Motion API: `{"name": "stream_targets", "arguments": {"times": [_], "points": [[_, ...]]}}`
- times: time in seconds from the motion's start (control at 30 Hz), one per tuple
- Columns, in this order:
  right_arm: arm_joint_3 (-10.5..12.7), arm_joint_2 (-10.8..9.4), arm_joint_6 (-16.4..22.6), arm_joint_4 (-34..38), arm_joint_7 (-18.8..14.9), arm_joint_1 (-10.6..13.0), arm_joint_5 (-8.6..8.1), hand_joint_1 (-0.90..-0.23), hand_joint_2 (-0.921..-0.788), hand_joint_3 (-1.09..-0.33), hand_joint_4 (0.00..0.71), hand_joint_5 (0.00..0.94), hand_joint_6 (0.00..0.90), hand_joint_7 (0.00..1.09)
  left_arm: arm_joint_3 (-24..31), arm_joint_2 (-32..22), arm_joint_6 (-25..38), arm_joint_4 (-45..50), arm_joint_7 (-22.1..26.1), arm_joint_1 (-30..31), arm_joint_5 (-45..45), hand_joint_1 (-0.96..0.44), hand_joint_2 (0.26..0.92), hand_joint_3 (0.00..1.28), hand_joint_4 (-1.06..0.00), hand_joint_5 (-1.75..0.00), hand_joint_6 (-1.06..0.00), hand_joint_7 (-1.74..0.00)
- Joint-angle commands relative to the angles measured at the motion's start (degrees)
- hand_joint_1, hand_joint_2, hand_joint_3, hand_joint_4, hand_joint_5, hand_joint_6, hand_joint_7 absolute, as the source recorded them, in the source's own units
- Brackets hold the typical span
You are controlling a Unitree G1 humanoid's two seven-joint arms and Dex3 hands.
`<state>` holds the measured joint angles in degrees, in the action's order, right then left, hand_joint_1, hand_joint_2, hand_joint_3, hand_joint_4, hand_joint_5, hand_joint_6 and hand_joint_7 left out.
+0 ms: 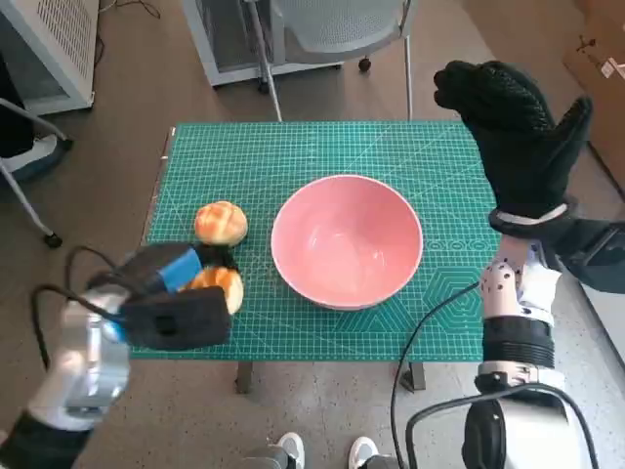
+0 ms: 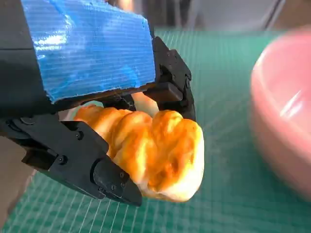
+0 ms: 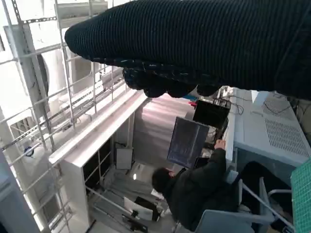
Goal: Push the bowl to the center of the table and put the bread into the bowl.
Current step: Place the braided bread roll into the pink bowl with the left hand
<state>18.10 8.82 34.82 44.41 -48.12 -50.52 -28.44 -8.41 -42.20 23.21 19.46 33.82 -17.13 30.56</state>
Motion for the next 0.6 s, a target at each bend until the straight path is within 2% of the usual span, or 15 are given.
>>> {"name": "stream_targets", "arguments": {"times": [0.03, 0.2, 0.33, 0.6], "points": [[0.29, -0.11, -0.04, 1.41, -0.50, 0.51, -0.25, -0.649, -0.921, -0.693, 0.351, 0.000, 0.458, 0.00, 3.39, -0.33, 0.07, 5.24, 0.51, -1.90, -1.22, 0.00, 0.918, 0.05, -0.72, -1.14, -0.64, -1.15], [0.17, -0.15, -0.10, 1.77, -0.60, 0.31, -0.46, -0.649, -0.921, -0.693, 0.350, 0.000, 0.458, 0.00, 4.90, 0.64, -1.66, 7.76, -1.11, -5.57, -1.35, 0.00, 0.912, 0.03, -0.78, -1.05, -0.67, -1.14], [0.08, -0.22, -0.21, 1.72, -0.50, 0.31, -0.53, -0.649, -0.921, -0.693, 0.350, 0.000, 0.458, 0.00, 4.08, 1.86, -4.26, 7.22, -2.89, -9.40, -1.35, 0.00, 0.904, 0.01, -0.82, -1.00, -0.69, -1.12], [-0.05, -0.37, -0.24, 1.22, -0.50, 0.65, -0.59, -0.649, -0.921, -0.693, 0.351, 0.001, 0.459, 0.00, -3.20, 6.90, -7.69, 1.98, -4.87, -18.74, 2.80, 0.00, 0.898, 0.00, -0.83, -1.01, -0.72, -1.07]]}}
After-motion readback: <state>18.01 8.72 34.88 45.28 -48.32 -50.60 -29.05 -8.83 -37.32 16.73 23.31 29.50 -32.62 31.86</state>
